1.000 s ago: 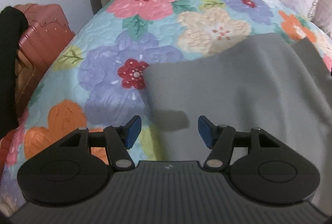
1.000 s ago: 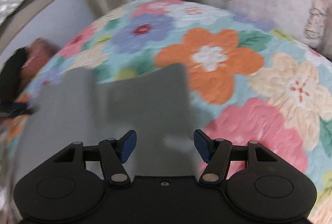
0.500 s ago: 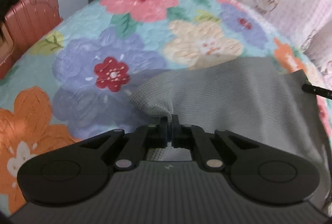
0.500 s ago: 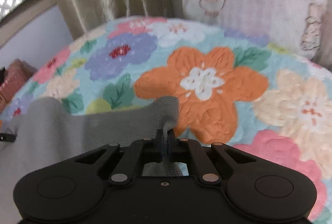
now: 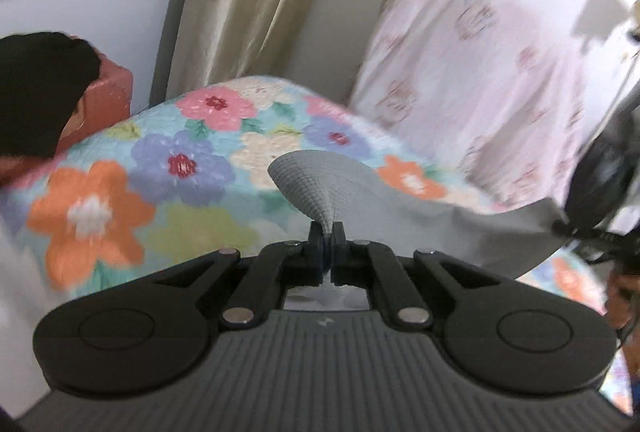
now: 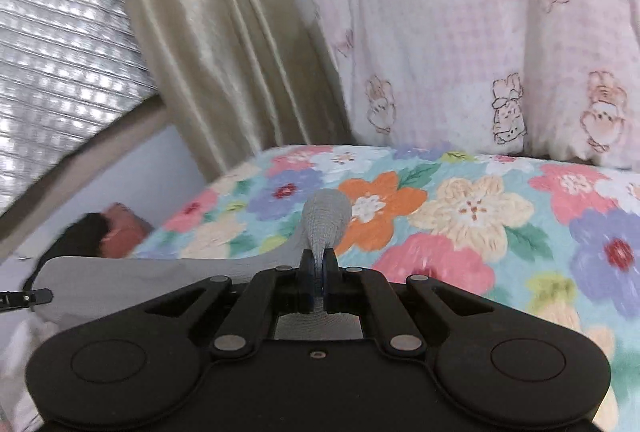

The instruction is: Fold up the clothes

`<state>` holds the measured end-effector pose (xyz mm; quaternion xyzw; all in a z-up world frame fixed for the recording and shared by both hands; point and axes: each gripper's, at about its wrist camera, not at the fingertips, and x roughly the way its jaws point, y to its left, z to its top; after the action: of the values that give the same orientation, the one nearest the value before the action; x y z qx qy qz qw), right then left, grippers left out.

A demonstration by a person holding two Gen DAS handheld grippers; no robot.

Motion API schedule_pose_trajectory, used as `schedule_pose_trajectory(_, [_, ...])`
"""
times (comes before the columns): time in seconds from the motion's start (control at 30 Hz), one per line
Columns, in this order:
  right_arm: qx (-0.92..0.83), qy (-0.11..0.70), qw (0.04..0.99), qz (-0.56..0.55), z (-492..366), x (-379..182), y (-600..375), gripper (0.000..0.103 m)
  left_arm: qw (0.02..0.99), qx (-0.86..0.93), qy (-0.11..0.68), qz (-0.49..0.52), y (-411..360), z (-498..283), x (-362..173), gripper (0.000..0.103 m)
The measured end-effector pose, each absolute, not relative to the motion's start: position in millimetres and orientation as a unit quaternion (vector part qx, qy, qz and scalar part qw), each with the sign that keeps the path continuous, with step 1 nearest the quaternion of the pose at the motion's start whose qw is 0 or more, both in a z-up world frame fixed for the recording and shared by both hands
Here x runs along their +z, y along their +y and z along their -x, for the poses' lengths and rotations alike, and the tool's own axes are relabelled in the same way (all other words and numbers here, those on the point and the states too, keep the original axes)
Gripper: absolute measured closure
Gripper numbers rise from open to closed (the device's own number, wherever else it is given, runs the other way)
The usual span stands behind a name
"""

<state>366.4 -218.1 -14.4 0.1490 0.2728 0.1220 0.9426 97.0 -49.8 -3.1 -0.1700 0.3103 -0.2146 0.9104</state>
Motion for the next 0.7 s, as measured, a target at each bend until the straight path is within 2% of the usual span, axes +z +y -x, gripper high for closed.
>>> schedule_pose_trajectory(0.1, [0.123, 0.26, 0.948, -0.14, -301.5, -11.3, -222.0, 0.098, 0.905, -0.223, 0.3, 0.205, -24.0, -39.0, -11.8, 0.101])
schedule_pose_trajectory(0.2, [0.119, 0.252, 0.95, -0.138, -238.2, -24.9, -230.3, 0.098, 0.896, -0.214, 0.325, 0.214, -16.4, 3.4, -33.8, 0.101])
schedule_pose_trajectory(0.33, [0.084, 0.296, 0.941, -0.14, -204.2, -65.3, -233.6, 0.098, 0.882, -0.198, 0.371, 0.212, -13.5, 24.5, -64.7, 0.101])
schedule_pose_trajectory(0.4, [0.066, 0.311, 0.937, -0.146, -199.0, -79.6, -236.3, 0.098, 0.884, -0.192, 0.369, 0.216, -8.5, 33.2, -65.7, 0.101])
schedule_pose_trajectory(0.53, [0.068, 0.257, 0.945, -0.188, -159.8, -82.4, -245.5, 0.098, 0.893, -0.192, 0.353, 0.203, 1.2, 69.3, -61.4, 0.101])
schedule_pose_trajectory(0.63, [0.065, 0.267, 0.942, -0.195, -138.1, -104.9, -248.1, 0.098, 0.868, -0.187, 0.425, 0.179, -3.3, 83.9, -92.3, 0.101])
schedule_pose_trajectory(0.7, [0.041, 0.316, 0.934, -0.163, -138.6, -128.8, -245.4, 0.097, 0.842, -0.169, 0.491, 0.149, -10.7, 83.2, -120.4, 0.1])
